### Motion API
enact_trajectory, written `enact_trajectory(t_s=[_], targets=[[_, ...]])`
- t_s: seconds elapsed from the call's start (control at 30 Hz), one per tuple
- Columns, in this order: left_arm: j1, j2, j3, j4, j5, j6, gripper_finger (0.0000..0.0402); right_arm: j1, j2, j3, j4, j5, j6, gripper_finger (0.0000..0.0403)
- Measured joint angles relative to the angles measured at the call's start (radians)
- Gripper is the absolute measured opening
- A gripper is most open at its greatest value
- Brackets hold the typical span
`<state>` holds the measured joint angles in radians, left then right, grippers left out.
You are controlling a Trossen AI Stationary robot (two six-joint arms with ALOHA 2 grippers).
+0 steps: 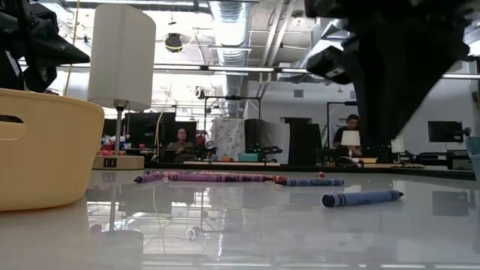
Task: Sort crayons
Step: Put the blue crayon into the dark blue bin
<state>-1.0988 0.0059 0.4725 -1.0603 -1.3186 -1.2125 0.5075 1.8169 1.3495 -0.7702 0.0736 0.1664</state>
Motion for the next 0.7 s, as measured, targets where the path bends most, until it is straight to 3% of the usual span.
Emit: enact_trajectory(t_s=[0.2,0.5,0.7], targets=[[0.000,0.000,0.000,0.000,-0.003,0.003,0.0000,0.003,0.024,0.000,0.010,0.023,-0.010,0.0093],[0.000,0.000,0.000,0.000,-0.002,-0.002,0.0000,0.002,0.057,0.001,0.052,0.035,-0.007,0.0188],[0.000,0.000,0.000,0.000,-0.002,-0.003,0.0000,0.001,0.090,0.001,0.075,0.034,-0.008,0.0199]])
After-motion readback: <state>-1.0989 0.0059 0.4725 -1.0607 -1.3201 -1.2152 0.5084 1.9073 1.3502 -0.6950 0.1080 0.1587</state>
